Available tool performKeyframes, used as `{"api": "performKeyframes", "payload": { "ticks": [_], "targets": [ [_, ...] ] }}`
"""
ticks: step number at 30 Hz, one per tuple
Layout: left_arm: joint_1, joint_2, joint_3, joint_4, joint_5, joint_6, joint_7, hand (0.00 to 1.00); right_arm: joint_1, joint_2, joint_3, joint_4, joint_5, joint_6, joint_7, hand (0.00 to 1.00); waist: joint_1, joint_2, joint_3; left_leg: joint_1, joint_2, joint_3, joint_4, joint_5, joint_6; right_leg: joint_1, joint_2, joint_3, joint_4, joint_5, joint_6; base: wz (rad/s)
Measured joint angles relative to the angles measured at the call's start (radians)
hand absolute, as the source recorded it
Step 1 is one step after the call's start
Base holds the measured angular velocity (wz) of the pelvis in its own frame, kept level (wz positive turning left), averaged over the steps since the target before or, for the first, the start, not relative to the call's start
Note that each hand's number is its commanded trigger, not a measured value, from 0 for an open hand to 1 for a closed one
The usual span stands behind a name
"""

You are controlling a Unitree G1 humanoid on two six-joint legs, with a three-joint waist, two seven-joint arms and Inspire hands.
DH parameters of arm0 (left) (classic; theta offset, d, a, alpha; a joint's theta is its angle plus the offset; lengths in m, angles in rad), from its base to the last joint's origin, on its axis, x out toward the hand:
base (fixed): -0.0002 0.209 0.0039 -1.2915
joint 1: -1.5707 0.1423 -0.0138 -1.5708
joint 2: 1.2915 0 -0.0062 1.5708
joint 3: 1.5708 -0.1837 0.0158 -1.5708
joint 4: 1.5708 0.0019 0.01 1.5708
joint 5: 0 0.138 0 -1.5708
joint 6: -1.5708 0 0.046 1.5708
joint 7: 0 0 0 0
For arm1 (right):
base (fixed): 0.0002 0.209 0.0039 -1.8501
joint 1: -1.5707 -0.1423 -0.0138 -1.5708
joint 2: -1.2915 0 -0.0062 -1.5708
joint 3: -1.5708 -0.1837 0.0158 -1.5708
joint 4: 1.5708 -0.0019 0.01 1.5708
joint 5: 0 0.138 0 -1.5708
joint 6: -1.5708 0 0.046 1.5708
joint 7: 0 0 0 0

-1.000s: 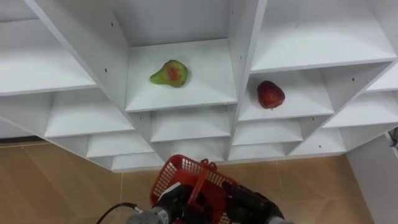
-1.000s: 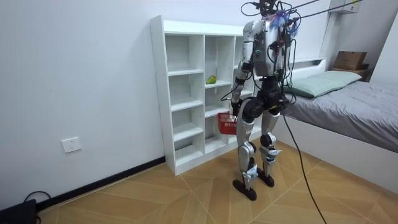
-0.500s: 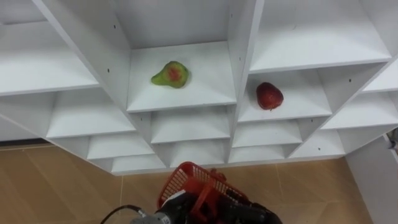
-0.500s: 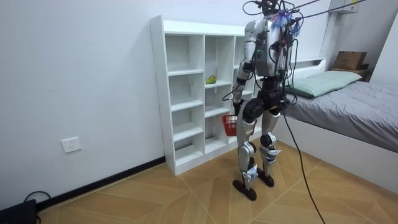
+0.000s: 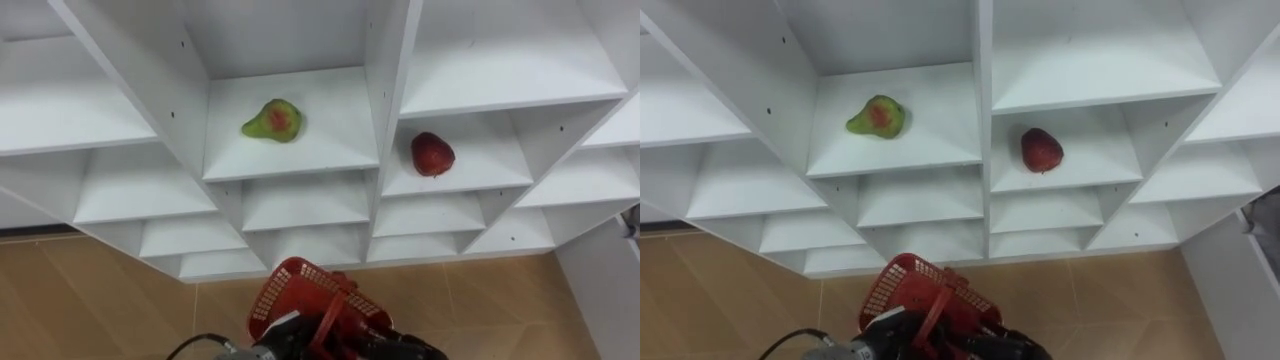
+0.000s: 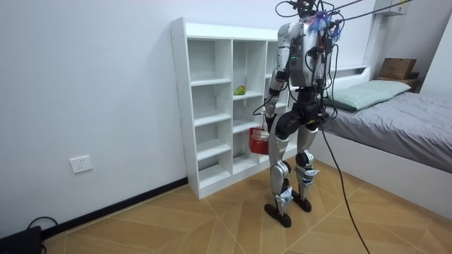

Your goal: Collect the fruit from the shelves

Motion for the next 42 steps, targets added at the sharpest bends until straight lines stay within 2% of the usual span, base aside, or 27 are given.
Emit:
{"api": "performKeyframes", "payload": {
  "ticks": [11, 18, 30, 32, 39, 42],
  "targets": [
    [0.0, -0.003, -0.02, 0.001, 0.0, 0.013, -0.015, 1.0, -0.009, 0.001, 0.0, 0.02, 0.003, 0.002, 0.003, 0.0, -0.002, -0.003, 0.0007, 0.0, -0.001, 0.0, 0.0, 0.002, 0.001, 0.0, -0.004, -0.001, 0.0, 0.0, 0.0, 0.0],
    [-0.001, -0.004, -0.021, 0.0, 0.0, 0.015, -0.015, 1.0, -0.015, 0.001, 0.0, 0.021, 0.003, 0.021, 0.003, 0.0, -0.003, -0.008, 0.0009, 0.0, -0.001, 0.0, -0.001, 0.002, 0.001, 0.0, -0.007, -0.002, -0.001, 0.0, 0.0, 0.0],
    [0.0, -0.003, -0.021, 0.001, 0.0, 0.016, -0.015, 1.0, -0.015, 0.002, -0.001, 0.021, 0.006, 0.022, 0.003, 0.0, -0.002, -0.013, 0.0011, 0.0, -0.001, 0.0, -0.001, 0.002, 0.001, 0.0, -0.007, -0.002, -0.002, 0.0, 0.0, 0.0],
    [0.0, 0.001, -0.019, 0.004, 0.0, 0.016, -0.015, 1.0, -0.015, 0.003, -0.002, 0.021, 0.009, 0.022, 0.003, 0.0, -0.001, -0.016, 0.0003, 0.0, -0.001, 0.0, -0.002, 0.002, 0.001, -0.001, -0.007, -0.002, -0.004, 0.0, 0.0, 0.0],
    [-0.008, 0.009, -0.012, 0.071, -0.011, 0.014, -0.013, 1.0, -0.009, 0.004, -0.002, 0.019, 0.016, 0.021, 0.003, 0.0, 0.003, -0.027, -0.0103, 0.002, 0.001, -0.001, -0.006, 0.002, 0.001, 0.009, 0.002, -0.003, -0.022, 0.005, 0.0, 0.0],
    [0.002, 0.026, -0.007, 0.101, -0.055, 0.013, 0.009, 1.0, -0.002, 0.003, -0.001, 0.021, 0.015, 0.02, 0.003, 0.0, 0.004, -0.027, -0.0115, 0.027, 0.001, 0.002, -0.021, 0.003, 0.0, 0.027, 0.003, -0.003, -0.021, 0.005, 0.0, 0.0]
  ]
}}
